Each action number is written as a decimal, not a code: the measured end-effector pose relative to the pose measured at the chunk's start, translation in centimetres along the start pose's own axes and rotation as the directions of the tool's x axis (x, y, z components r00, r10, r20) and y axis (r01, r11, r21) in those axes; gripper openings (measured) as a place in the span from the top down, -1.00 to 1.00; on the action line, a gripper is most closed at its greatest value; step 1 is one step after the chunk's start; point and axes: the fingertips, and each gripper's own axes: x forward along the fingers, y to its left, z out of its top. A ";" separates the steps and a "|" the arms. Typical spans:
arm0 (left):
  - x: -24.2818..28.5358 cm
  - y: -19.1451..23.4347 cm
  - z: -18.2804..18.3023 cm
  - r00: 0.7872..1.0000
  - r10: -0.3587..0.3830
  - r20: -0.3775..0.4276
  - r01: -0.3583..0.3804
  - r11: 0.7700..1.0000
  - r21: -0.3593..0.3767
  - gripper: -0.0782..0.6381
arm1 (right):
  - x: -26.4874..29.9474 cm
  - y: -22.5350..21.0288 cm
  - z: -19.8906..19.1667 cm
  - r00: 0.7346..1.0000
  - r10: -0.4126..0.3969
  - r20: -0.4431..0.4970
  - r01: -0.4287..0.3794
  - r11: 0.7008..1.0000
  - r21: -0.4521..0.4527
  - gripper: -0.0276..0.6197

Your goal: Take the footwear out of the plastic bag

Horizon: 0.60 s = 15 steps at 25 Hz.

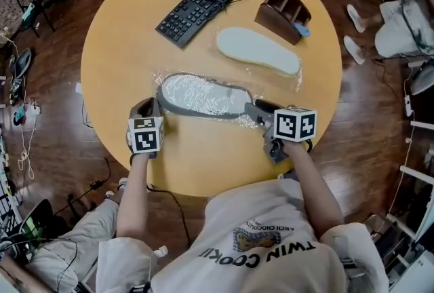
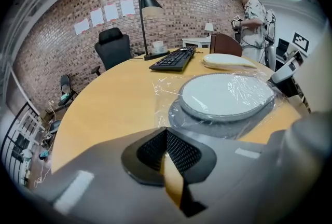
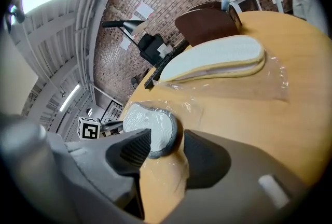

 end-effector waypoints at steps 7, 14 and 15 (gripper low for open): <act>0.0 0.0 0.1 1.000 -0.025 0.002 0.025 1.000 -0.004 0.78 | 0.6 0.6 0.2 0.995 0.070 -0.073 -0.068 0.997 0.029 0.34; -0.3 -0.2 0.2 1.000 -0.021 0.001 0.021 1.000 0.013 0.79 | 1.2 1.4 0.6 0.973 0.213 -0.084 -0.194 0.962 0.191 0.34; -0.3 -0.2 0.2 1.000 -0.020 0.002 0.019 1.000 0.014 0.79 | 1.3 1.6 0.6 0.969 0.234 -0.082 -0.214 0.956 0.201 0.34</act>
